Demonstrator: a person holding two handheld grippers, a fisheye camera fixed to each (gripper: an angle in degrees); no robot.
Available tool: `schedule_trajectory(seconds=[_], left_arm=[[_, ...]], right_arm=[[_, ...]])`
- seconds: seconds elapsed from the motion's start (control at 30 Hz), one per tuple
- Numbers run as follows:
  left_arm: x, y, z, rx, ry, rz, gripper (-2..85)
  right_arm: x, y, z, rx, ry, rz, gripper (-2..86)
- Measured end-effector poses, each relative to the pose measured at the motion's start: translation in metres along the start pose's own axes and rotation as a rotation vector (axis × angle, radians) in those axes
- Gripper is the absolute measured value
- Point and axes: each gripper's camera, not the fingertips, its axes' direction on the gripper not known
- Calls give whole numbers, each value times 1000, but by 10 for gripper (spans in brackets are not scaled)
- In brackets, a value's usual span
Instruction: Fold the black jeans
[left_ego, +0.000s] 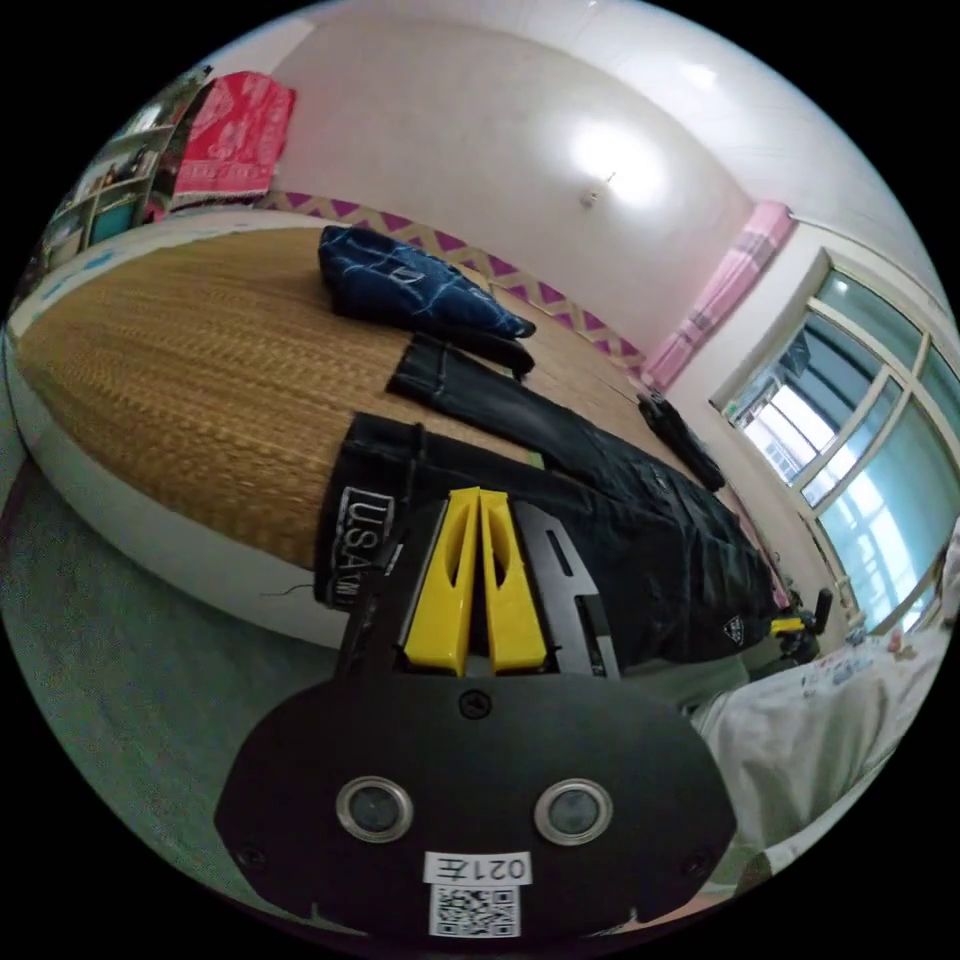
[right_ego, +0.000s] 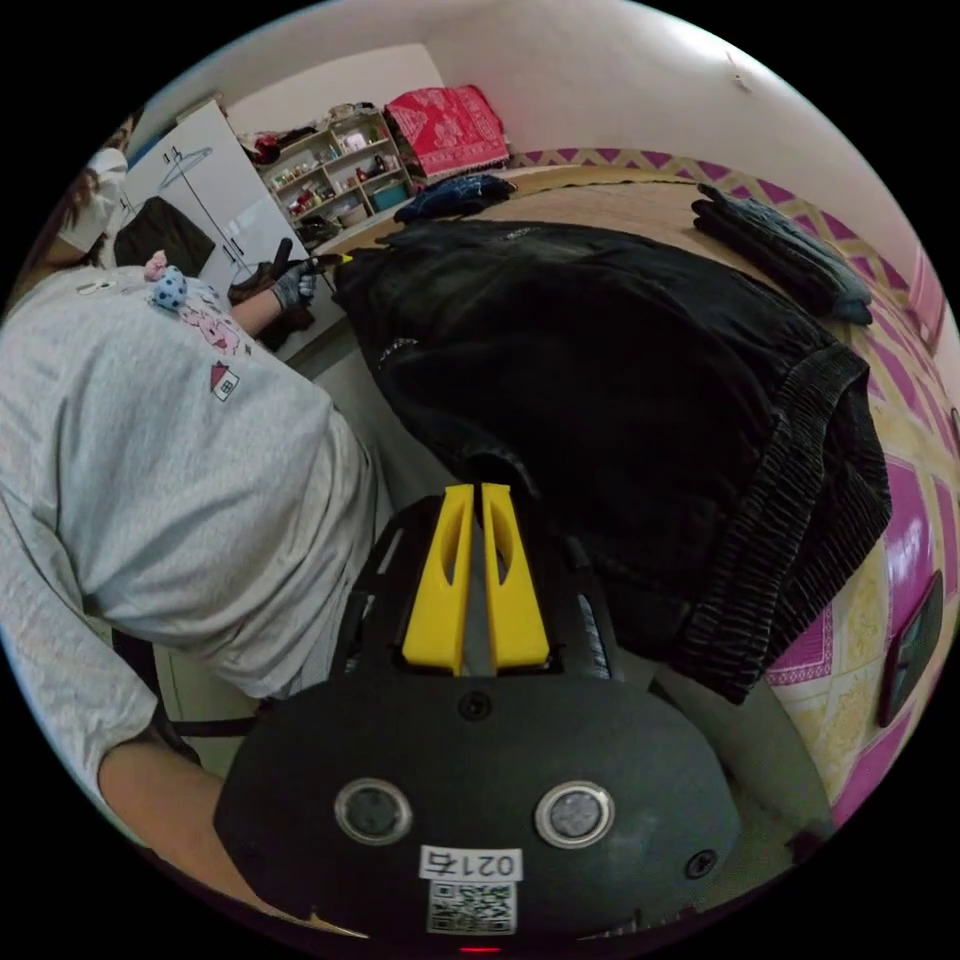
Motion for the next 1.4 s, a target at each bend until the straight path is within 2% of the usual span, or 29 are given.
schedule_trajectory(seconds=[0.13,0.2,0.23,0.27,0.33,0.43,0.5,0.67,0.77,0.8,0.83,0.9,0.93,1.0,1.07,1.13,1.27,1.4], left_arm=[[-13,-7,-3,-1,-11,17,-10],[-13,-19,-2,-42,-49,32,-10],[-15,-28,1,-69,-69,38,-10],[-17,-32,2,-85,-66,40,-9],[-26,-51,10,-143,-43,28,-9],[-35,-70,18,-196,-27,6,-9],[-40,-74,20,-208,-23,-9,-9],[-56,-57,4,-122,38,-28,-9],[-54,-45,-7,-74,19,63,-9],[-54,-42,-11,-64,9,79,-9],[-55,-40,-14,-59,3,81,-9],[-59,-38,-19,-55,-5,64,-9],[-61,-36,-24,-48,-21,45,-9],[-65,-31,-40,5,-71,1,-9],[-67,-22,-66,106,-114,-44,-9],[-62,-5,-96,189,-83,-25,-8],[-47,32,-117,176,-37,-15,1],[-48,81,-129,206,21,-158,61]], right_arm=[[-4,-9,0,-62,-39,-34,22],[-5,-13,-26,12,-59,-65,35],[6,-15,-48,121,-56,-26,40],[22,-16,-66,225,-21,38,44],[46,-20,-72,279,94,145,42],[89,-27,-46,144,281,311,0],[105,-23,-35,130,232,338,-6],[92,-33,-49,86,234,314,-7],[99,-34,-79,282,210,363,-7],[105,-35,-79,295,219,384,-7],[117,-41,-70,238,281,435,-6],[135,-51,-35,-8,436,457,-6],[131,-49,-35,25,475,410,-5],[131,-45,-43,19,467,472,-4],[108,-23,-71,171,479,519,1],[92,9,-92,281,425,589,8],[59,115,-108,478,273,843,65],[37,196,-87,608,139,1010,83]])
